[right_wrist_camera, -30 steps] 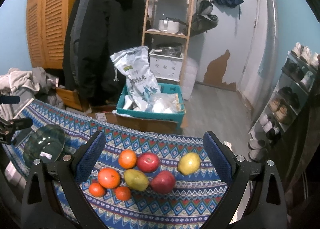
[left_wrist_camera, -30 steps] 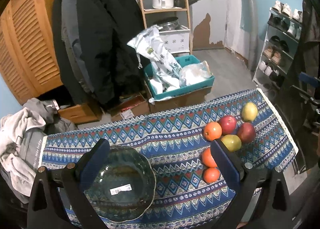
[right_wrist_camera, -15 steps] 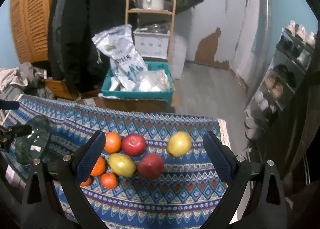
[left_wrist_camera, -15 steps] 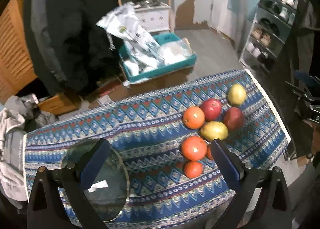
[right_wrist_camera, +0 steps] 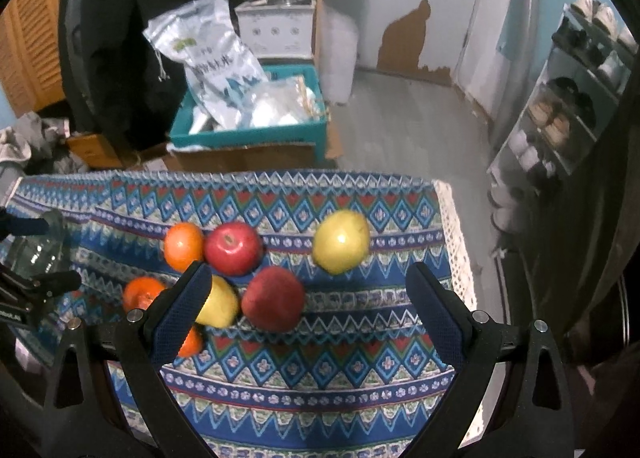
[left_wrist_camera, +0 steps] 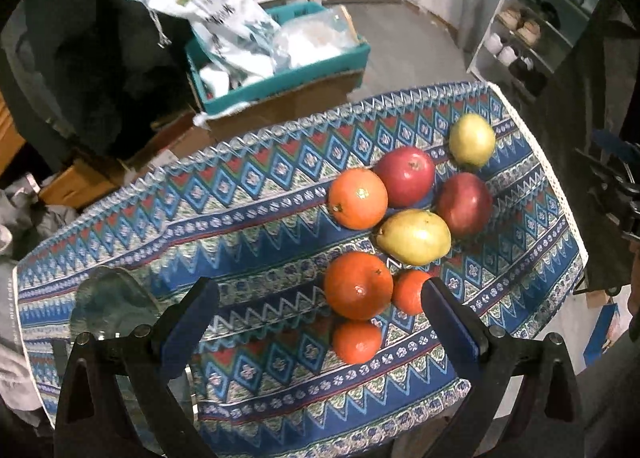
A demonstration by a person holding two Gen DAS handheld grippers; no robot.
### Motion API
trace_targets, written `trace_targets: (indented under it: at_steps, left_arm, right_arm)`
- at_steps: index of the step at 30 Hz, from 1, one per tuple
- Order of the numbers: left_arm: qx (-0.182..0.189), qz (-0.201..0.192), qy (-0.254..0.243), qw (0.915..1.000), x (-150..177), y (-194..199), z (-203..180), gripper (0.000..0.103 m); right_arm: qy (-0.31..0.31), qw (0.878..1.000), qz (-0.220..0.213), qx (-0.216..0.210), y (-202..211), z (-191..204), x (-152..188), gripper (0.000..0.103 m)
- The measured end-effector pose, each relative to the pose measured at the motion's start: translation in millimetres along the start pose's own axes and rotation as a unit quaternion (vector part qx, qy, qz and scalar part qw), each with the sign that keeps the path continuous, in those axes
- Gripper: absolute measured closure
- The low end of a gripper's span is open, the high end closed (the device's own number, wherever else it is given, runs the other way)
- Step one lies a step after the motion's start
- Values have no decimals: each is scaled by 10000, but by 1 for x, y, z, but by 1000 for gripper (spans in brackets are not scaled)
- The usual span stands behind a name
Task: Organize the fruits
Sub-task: 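Grasp the large orange with the left tool while the right tool grasps the green pear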
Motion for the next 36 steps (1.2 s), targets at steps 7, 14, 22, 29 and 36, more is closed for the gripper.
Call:
trace_targets:
  at_steps: [7,14,22,29,36]
  left_arm:
    - [60,390,-63,9992,8,-44,-7,1]
    - [87,730,-86,9973,15,-77,-9,1]
    - [266,1044,-65,9942,23,-105,-12,1]
    - [673,1282,3,9895,29,-124,-20,6]
    - [1227,1390,180,9825,33,-133,-27,33]
  right_arm:
    - [-40,9991,430,-60,-31,-8,19,8]
    - [-85,9975,686,-117,-50,-10,28,8]
    - [-61,9969,767,-158,-59,-6,28,8]
    - [-34,9956,919,-202,-73,-1,34,8]
    - [-74,9942,1040,-272,-84,2,37,8]
Point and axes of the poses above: each gripper's, at about its wrist camera, not at the fingertips, and y roughly against the way its jaws point, z to its left, x to its underside, the point moved 9 cm from there along -y, roughly the way its jaws point
